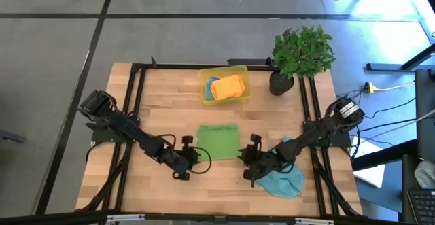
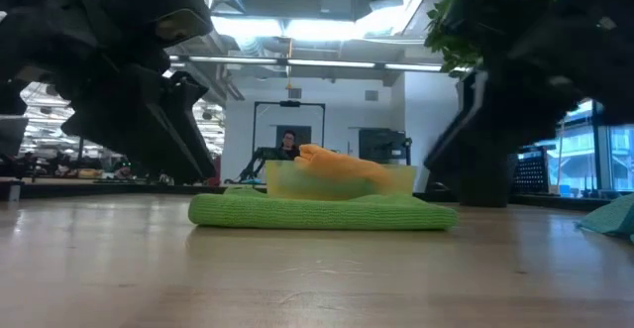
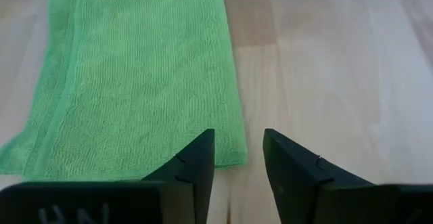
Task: Fold microfiber towels
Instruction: Stack the folded green microfiber towel on top of the orange microfiber towel in the bin
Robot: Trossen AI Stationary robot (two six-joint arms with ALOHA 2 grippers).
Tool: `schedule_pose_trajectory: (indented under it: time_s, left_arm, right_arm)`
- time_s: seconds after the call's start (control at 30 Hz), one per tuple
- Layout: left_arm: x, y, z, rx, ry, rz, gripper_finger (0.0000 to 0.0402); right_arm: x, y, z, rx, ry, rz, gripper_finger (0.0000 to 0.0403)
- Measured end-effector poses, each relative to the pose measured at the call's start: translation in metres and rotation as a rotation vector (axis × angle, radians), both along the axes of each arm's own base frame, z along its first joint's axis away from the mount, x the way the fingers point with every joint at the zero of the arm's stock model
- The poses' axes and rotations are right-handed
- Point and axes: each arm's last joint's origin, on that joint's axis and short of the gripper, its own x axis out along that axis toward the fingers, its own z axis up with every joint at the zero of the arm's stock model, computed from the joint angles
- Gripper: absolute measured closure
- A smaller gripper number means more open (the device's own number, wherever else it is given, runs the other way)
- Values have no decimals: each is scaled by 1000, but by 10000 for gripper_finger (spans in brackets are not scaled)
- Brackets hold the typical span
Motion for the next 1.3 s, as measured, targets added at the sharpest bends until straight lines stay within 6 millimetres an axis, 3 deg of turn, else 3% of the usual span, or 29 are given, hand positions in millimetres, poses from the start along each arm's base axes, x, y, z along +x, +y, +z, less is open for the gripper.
schedule_pose_trajectory:
  time_s: [0.23, 0.53, 0.7, 0.87, 1.03, 1.17, 1.3]
  left_arm:
    - [1, -1, -2, 21, -3, -22, 253]
    - [3, -3, 1, 54, -27, -61, 202]
    - [5, -2, -6, 107, -10, -67, 190]
    - [9, 2, -25, 170, 38, -58, 191]
    - [11, 4, -33, 242, 35, -13, 191]
    - [11, 5, -34, 259, 40, -9, 198]
    - [9, 4, -35, 347, 49, -34, 242]
  right_arm:
    - [2, 8, -15, -89, 51, 120, 274]
    - [7, 9, -12, -96, 20, 182, 174]
    - [8, 10, -21, -110, 49, 205, 146]
    - [11, 9, -41, -140, 98, 194, 147]
    - [10, 7, -47, -197, 110, 155, 165]
    - [9, 5, -48, -206, 132, 157, 195]
    - [9, 3, -49, -199, 152, 161, 245]
